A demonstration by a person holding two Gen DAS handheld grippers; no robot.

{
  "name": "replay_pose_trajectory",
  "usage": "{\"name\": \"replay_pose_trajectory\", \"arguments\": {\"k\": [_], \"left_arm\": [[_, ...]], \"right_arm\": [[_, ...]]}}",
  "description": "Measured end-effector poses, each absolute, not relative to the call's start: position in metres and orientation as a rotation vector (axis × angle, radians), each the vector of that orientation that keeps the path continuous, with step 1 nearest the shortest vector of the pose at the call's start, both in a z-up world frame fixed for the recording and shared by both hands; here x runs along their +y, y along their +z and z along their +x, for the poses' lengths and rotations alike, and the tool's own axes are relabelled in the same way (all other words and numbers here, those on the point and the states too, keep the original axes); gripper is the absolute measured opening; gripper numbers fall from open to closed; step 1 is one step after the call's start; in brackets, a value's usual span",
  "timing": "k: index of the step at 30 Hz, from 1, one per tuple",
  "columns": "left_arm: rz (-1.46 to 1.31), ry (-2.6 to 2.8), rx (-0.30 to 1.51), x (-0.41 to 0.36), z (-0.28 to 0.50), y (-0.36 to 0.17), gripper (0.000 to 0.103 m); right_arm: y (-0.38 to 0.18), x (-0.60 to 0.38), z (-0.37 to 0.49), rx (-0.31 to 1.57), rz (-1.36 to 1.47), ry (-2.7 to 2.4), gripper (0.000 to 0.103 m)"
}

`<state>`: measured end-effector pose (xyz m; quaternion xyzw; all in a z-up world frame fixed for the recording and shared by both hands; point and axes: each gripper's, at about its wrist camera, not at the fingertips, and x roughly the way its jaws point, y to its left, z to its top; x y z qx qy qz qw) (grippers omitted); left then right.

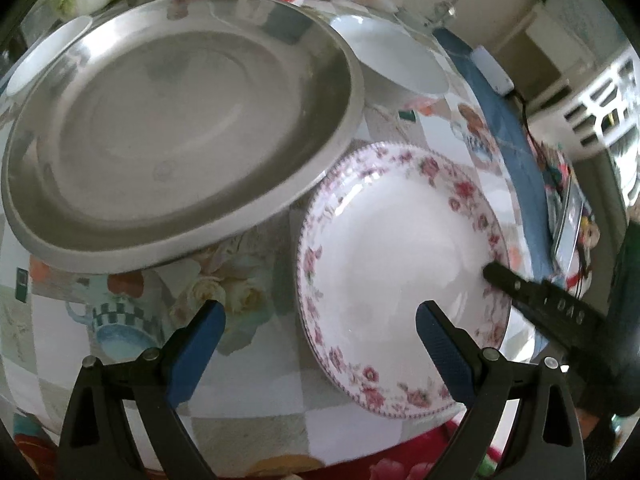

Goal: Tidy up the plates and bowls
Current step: 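Grasp the rose-rimmed plate rim with the right tool and tilt it up, then close the left tool on the plate rim while the right tool holds it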

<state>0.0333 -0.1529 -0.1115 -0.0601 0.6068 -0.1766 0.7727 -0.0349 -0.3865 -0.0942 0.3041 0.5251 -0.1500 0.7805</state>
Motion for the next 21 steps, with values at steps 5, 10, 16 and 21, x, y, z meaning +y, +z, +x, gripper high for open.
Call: {"name": "replay_pose_trajectory", "arguments": {"k": [5, 10, 16, 21], "left_arm": [[-0.137, -0.349, 1.309, -0.150, 0.039, -0.121, 0.096], [-0.130, -0.358, 1.288, -0.157, 0.042, -0.121, 0.096], [-0.051, -0.369, 1.279, -0.170, 0.041, -0.123, 0.096], [-0.033, -0.358, 1.287, -0.172, 0.042, -0.124, 0.096]], "right_arm": [[-0.094, -0.393, -0.039, 1.119, 0.693, -0.308, 0.031], [-0.097, -0.401, -0.043, 1.090, 0.756, -0.271, 0.031], [-0.100, -0.400, -0.040, 1.084, 0.796, -0.226, 0.030], [-0.103, -0.398, -0.037, 1.097, 0.810, -0.205, 0.018]]}}
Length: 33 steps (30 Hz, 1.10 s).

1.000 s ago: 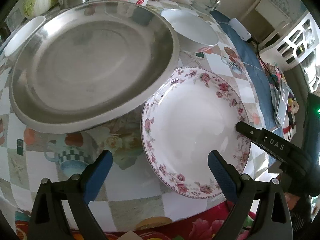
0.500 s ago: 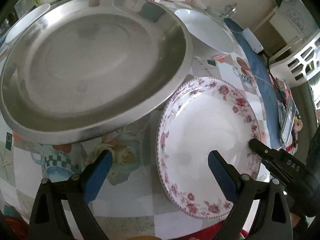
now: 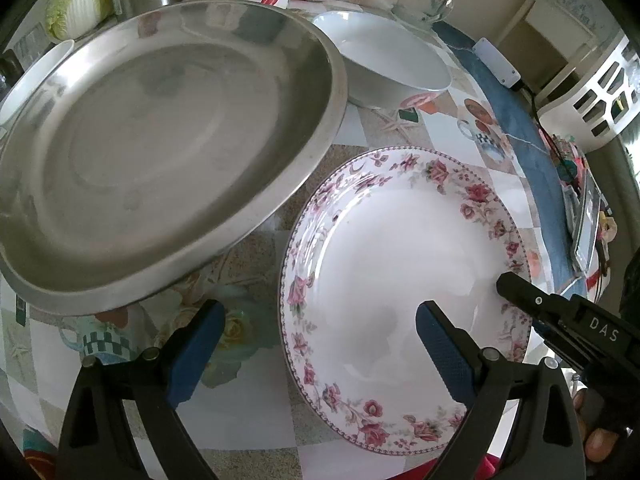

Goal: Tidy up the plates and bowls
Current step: 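Close the left tool on the plate rim while the right tool holds it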

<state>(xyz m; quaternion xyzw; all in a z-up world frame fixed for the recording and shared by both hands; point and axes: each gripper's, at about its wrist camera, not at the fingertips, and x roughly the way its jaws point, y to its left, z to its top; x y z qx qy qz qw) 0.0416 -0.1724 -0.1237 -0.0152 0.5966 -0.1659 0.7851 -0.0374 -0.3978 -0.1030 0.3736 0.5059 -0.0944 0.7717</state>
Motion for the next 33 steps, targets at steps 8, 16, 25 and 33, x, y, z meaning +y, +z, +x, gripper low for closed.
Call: {"name": "replay_pose_trajectory", "arguments": {"k": [8, 16, 25, 33], "left_arm": [[-0.033, -0.365, 1.305, -0.171, 0.043, -0.123, 0.096], [-0.097, -0.415, 1.276, -0.169, 0.046, -0.120, 0.081], [-0.128, -0.414, 1.265, -0.166, 0.050, -0.119, 0.039], [-0.149, -0.384, 1.259, -0.160, 0.052, -0.121, 0.022]], "right_arm": [[-0.104, -0.399, -0.038, 1.096, 0.819, -0.209, 0.016], [-0.104, -0.399, -0.038, 1.095, 0.823, -0.209, 0.016], [-0.104, -0.398, -0.037, 1.098, 0.820, -0.209, 0.014], [-0.105, -0.397, -0.036, 1.095, 0.813, -0.215, 0.014]]}}
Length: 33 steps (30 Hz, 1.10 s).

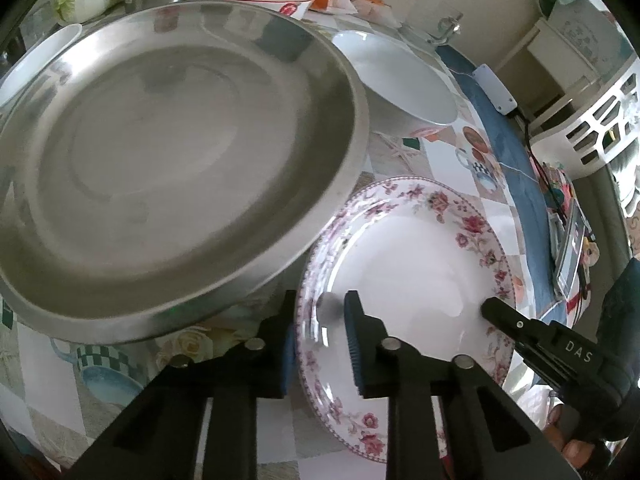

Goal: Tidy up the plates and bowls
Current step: 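Close the left tool on the plate rim while the right tool holds it, then carry the rose-rimmed plate with both tools over the steel basin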

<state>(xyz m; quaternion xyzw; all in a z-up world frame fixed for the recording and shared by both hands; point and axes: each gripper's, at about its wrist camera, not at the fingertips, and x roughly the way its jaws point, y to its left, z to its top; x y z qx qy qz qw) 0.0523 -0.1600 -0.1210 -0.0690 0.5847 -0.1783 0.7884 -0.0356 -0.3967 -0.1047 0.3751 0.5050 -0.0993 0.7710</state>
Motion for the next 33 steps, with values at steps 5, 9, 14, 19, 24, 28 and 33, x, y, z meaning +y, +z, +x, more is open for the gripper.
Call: {"name": "replay_pose_trajectory", "arguments": {"k": [5, 9, 14, 19, 24, 28, 33], "left_arm": [[-0.143, -0.398, 1.258, -0.159, 0.052, -0.121, 0.021], [-0.137, -0.430, 1.270, -0.164, 0.051, -0.122, 0.020], [-0.145, -0.465, 1.279, -0.167, 0.051, -0.123, 0.020], [-0.125, -0.489, 1.277, -0.171, 0.055, -0.122, 0.020], [-0.148, -0.506, 1.291, -0.168, 0.057, -0.122, 0.020], [-0.153, -0.542, 1.305, -0.168, 0.058, -0.119, 0.020], [-0.144, -0.568, 1.290, -0.170, 0.057, -0.111, 0.020]], "right_arm": [[-0.104, -0.399, -0.037, 1.090, 0.823, -0.225, 0.013], [-0.102, -0.401, -0.039, 1.088, 0.799, -0.251, 0.015], [-0.102, -0.407, -0.043, 1.075, 0.821, -0.263, 0.015], [-0.100, -0.407, -0.045, 1.070, 0.806, -0.270, 0.015], [-0.096, -0.404, -0.047, 1.054, 0.778, -0.270, 0.013], [-0.090, -0.404, -0.050, 1.044, 0.754, -0.283, 0.011], [-0.083, -0.404, -0.053, 1.029, 0.737, -0.289, 0.011]]}}
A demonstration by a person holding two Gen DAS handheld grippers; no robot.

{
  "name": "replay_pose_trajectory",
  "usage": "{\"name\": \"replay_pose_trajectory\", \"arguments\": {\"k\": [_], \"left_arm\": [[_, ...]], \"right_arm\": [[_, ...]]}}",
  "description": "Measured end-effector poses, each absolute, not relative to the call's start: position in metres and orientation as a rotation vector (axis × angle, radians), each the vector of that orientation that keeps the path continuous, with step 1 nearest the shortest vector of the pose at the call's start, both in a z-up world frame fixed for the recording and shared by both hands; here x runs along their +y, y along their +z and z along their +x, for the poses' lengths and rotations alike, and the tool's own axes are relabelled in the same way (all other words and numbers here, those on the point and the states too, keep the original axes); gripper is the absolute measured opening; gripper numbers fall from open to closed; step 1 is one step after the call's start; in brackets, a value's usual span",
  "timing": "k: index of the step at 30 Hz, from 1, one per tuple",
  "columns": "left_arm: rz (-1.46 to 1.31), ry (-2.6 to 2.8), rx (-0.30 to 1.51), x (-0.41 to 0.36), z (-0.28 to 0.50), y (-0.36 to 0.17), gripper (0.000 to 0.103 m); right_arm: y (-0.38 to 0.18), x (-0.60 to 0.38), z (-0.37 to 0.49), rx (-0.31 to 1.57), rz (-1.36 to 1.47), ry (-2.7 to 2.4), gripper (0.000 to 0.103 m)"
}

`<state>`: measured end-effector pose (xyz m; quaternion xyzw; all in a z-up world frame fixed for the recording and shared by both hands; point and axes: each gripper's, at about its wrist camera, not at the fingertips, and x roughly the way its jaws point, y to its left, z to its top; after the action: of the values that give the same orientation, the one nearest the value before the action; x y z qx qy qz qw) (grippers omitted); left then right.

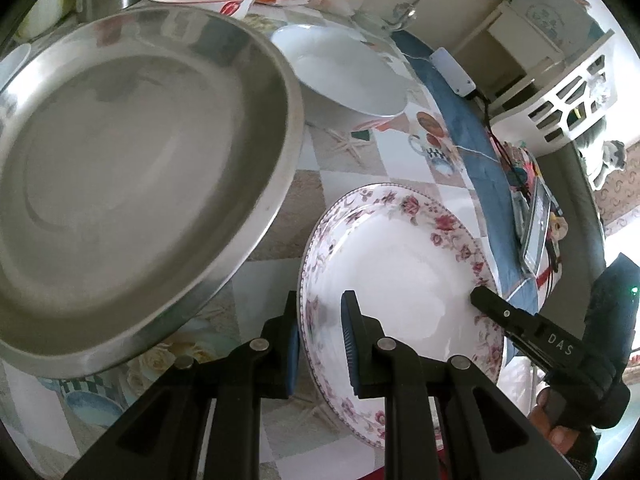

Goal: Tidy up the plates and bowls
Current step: 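Carry the rose-rimmed plate with both tools over the steel basin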

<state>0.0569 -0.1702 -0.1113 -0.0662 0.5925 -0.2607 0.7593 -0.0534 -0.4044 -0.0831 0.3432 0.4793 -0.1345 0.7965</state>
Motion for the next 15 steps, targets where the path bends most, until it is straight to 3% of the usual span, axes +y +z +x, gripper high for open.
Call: {"name": "replay_pose_trajectory", "arguments": {"k": [15], "left_arm": [[-0.107, -0.647, 1.231, -0.170, 0.051, -0.088, 0.020]], "right_arm": [[-0.063, -0.406, -0.065, 0.963, 0.729, -0.306, 0.011]]}}
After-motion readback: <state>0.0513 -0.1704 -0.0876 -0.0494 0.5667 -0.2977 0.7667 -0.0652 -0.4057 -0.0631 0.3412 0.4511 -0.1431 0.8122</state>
